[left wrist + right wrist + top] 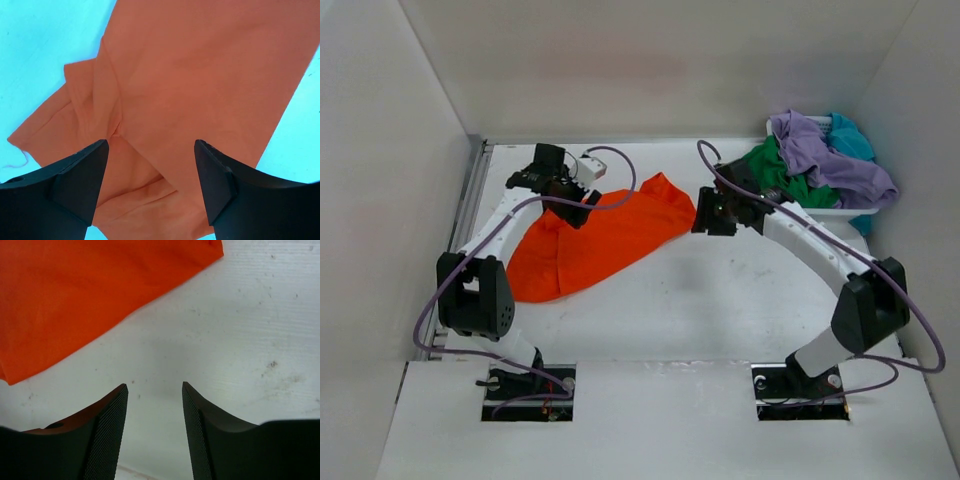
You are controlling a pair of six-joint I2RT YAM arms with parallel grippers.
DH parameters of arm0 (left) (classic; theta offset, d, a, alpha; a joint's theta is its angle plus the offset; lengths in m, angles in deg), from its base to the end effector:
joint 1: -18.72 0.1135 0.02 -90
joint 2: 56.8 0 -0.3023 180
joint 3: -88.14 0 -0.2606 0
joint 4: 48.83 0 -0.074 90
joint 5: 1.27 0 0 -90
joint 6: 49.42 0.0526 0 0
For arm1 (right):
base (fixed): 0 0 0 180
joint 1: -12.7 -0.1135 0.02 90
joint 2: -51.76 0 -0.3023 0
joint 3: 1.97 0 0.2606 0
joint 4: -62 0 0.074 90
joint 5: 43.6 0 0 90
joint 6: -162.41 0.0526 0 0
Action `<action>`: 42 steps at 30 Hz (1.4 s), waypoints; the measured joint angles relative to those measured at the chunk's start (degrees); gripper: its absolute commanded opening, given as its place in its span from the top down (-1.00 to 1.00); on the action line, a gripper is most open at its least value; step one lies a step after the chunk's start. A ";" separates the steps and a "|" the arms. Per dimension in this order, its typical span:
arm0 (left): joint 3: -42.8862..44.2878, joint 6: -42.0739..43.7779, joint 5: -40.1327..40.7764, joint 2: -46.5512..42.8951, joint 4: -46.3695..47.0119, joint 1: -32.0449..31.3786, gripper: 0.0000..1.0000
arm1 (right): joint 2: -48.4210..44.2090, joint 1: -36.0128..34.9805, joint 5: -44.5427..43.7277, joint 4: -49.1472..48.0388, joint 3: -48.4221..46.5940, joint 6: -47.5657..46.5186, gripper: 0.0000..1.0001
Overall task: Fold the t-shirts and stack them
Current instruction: Flatten out the tshirt
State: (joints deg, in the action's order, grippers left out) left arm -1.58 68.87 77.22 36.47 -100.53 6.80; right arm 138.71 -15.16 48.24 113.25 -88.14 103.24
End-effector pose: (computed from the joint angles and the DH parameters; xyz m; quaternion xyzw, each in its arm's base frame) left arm 0.3599 -0.0867 0.2993 0.3545 0.8799 -0.0516 0.3123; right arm 0.3019 0.1615 0.3120 0.0193 0.9453 0.1726 0.2761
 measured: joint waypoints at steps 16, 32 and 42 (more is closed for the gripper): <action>-1.40 -4.66 1.20 0.94 1.29 16.11 -0.34 | 24.11 -4.28 0.72 -2.93 -23.37 -4.11 -0.22; 4.57 -8.33 0.92 20.44 2.16 12.98 0.80 | 23.32 -4.48 0.66 -3.82 -16.11 -3.96 -0.21; 3.45 -4.85 0.83 4.00 -1.42 -0.92 0.69 | 9.42 -4.79 0.15 -5.11 -2.60 -1.01 -0.19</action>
State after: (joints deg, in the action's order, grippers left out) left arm 1.87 64.02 78.05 40.47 -101.95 5.88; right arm 148.13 -19.94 48.40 108.13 -90.74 102.23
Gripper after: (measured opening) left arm 0.138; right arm 0.600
